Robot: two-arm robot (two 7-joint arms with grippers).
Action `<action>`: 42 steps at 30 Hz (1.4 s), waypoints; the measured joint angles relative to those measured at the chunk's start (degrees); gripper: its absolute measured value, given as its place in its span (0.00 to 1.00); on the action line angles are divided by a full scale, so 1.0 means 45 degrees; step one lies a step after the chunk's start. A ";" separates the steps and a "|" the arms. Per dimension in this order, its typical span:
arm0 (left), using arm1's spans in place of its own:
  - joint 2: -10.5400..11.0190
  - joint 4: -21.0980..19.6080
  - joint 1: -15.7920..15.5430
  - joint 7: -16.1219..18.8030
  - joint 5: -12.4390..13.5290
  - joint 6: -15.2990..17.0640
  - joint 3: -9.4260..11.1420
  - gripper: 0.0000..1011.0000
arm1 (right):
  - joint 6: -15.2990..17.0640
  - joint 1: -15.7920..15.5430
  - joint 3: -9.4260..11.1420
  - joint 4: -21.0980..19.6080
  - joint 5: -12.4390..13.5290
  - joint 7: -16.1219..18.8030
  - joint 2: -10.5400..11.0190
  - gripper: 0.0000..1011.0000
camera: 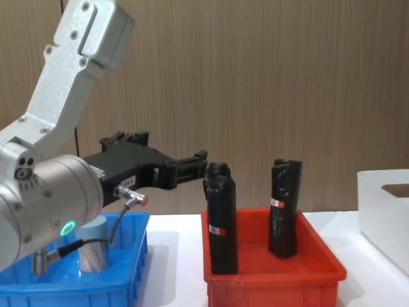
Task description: Pick the cotton swabs from the blue box and place them into the white box.
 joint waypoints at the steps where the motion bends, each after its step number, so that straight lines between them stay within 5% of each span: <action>1: 0.0000 0.0000 0.0000 0.0000 0.0000 0.0000 0.0001 0.99 | -0.0012 -0.0007 0.0009 0.0002 0.0012 -0.0003 0.0007 0.84; 8: -0.0001 0.0000 0.0000 0.0000 0.0000 0.0000 0.0001 0.99 | -0.0080 -0.0092 0.0086 -0.0022 0.0042 -0.0012 0.0060 0.99; 42: 0.0000 0.0000 0.0000 0.0000 0.0000 0.0000 0.0001 0.99 | -0.0172 -0.0256 0.0178 -0.0233 0.0064 -0.0013 0.0125 0.99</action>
